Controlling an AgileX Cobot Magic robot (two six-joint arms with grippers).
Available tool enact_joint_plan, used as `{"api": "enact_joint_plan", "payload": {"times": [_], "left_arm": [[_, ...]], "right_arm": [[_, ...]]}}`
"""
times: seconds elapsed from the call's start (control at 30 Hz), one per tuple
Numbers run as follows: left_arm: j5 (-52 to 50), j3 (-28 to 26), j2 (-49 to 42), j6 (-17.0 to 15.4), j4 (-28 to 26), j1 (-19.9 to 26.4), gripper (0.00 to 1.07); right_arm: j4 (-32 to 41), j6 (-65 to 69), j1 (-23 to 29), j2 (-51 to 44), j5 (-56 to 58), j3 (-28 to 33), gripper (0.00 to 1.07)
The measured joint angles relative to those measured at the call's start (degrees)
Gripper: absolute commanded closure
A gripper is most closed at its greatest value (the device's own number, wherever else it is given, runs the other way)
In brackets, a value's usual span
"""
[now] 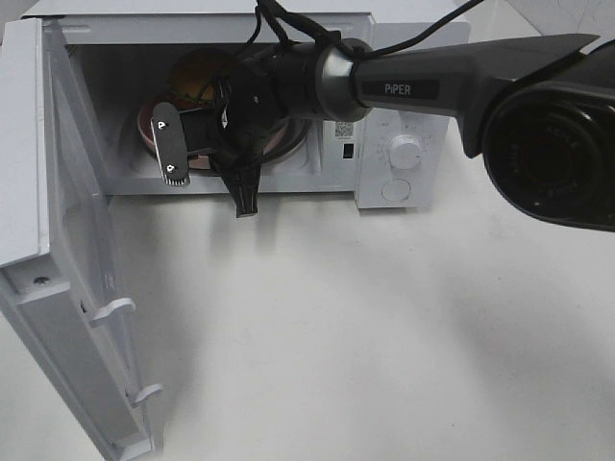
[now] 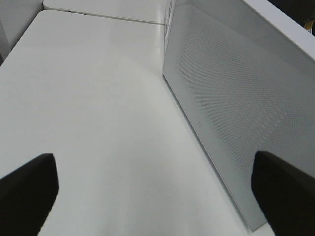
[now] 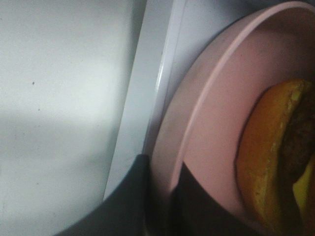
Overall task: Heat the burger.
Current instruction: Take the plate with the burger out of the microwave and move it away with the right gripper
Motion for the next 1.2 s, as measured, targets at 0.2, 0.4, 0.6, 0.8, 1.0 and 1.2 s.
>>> {"api": "enact_joint_plan", "payload": {"times": [0.2,0.4,0.6,0.8,1.0,1.2], "left_arm": [[0.0,0.0,0.0,0.0,0.0,0.0,0.07],[0.0,0.0,0.0,0.0,0.0,0.0,0.07],[0.0,0.0,0.0,0.0,0.0,0.0,0.07],[0.0,0.0,0.0,0.0,0.0,0.0,0.07],[0.0,0.0,0.0,0.0,0.0,0.0,0.07],[0.0,0.0,0.0,0.0,0.0,0.0,0.07]], "right_arm": [[-0.2,-1.1,0.1,-2.5,0.9,2.9,1.07],[-1.9,-1.2,0.2,-5.9,-0.8,8.6,1.07],[-2.5,-1.2,0.2,-9.6,-4.9,15.7,1.07],[-4.2,-1.2,0.2,-13.7,-7.4,22.5,1.07],[-4.8,-1.2,0.2,-16.7,-9.5,26.9,1.07],[-4.9,-1.2,0.2,-21.5,-13.5,34.5,1.07]]}}
